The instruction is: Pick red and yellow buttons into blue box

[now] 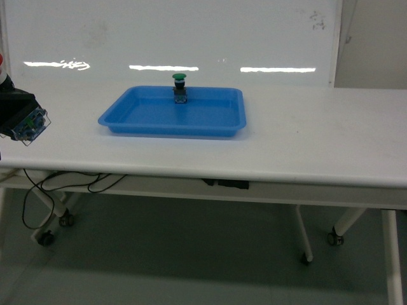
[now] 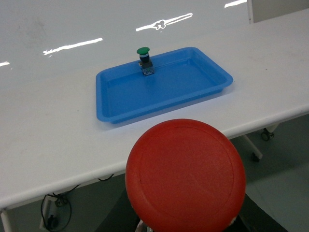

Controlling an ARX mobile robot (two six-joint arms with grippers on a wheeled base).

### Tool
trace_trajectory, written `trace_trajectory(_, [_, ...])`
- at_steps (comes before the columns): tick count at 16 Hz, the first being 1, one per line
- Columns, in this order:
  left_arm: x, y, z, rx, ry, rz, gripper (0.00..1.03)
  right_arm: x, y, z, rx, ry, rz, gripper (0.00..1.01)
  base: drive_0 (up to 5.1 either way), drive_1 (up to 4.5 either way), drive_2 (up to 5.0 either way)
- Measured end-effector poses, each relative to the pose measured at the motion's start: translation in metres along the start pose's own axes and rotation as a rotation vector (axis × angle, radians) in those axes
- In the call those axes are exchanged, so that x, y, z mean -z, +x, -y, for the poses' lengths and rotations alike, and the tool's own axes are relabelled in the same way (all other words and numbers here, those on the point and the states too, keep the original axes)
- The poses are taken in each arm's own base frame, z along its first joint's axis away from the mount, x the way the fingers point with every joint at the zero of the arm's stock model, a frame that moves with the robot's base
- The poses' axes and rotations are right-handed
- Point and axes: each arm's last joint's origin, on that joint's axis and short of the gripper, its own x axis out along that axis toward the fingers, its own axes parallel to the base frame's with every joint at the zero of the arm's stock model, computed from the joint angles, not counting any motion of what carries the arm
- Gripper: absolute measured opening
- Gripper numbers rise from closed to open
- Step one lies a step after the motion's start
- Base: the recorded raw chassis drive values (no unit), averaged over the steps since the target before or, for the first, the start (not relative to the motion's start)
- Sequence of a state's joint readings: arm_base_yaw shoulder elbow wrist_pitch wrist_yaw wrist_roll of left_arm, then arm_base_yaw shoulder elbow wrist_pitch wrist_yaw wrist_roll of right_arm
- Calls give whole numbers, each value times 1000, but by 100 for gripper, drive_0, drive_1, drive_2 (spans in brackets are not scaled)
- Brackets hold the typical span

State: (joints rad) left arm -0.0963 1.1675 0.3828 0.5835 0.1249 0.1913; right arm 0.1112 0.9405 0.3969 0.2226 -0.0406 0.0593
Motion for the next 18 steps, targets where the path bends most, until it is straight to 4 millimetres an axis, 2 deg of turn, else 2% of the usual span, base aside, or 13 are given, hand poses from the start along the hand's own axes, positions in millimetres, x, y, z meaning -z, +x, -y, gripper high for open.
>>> trace_trajectory(18, [0,0,0,1,1,5,24,0,0,0,0,0,0,25,473,-337,-119])
